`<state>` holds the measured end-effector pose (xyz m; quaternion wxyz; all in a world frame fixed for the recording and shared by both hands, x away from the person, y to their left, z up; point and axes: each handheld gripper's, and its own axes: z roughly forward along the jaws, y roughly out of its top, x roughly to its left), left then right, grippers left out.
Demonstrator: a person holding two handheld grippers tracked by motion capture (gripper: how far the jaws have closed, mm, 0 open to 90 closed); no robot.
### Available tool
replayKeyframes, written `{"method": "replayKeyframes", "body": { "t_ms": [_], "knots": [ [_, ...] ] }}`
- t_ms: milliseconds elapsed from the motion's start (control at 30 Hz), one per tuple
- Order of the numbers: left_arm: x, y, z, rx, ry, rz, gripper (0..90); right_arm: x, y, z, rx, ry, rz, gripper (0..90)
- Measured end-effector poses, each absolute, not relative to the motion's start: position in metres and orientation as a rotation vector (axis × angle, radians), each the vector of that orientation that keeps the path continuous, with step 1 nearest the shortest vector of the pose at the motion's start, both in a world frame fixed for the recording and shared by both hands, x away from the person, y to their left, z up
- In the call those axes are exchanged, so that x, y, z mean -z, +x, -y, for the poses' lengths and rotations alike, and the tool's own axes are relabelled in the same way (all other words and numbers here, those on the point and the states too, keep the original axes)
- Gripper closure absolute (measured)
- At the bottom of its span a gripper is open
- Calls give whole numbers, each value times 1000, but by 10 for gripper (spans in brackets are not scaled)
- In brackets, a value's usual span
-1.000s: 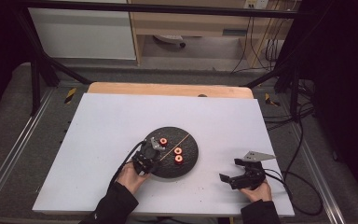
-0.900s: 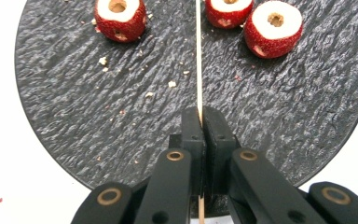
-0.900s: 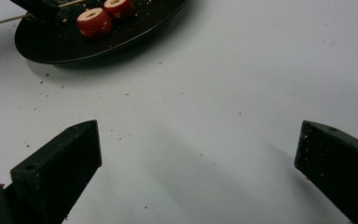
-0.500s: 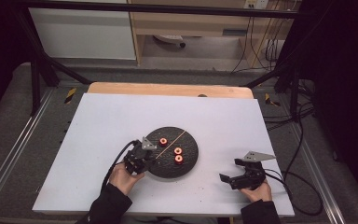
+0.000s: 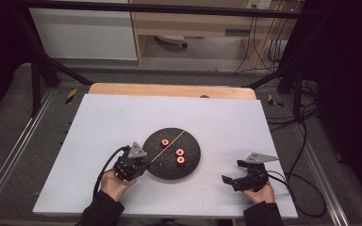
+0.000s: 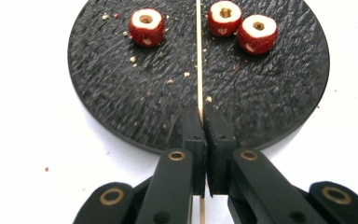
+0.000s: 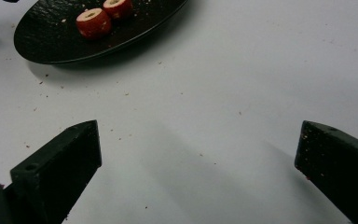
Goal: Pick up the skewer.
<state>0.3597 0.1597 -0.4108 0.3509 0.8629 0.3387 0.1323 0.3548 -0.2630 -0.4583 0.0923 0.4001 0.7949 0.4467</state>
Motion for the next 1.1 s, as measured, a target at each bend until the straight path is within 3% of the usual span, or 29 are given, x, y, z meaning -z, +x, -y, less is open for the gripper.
{"method": "replayKeyframes", "body": {
  "t_ms": [1100],
  "knots": [
    [426,323,-218,-361,2052,-884,879,439,359,230,-1256,1203,-2409,22]
  ]
}}
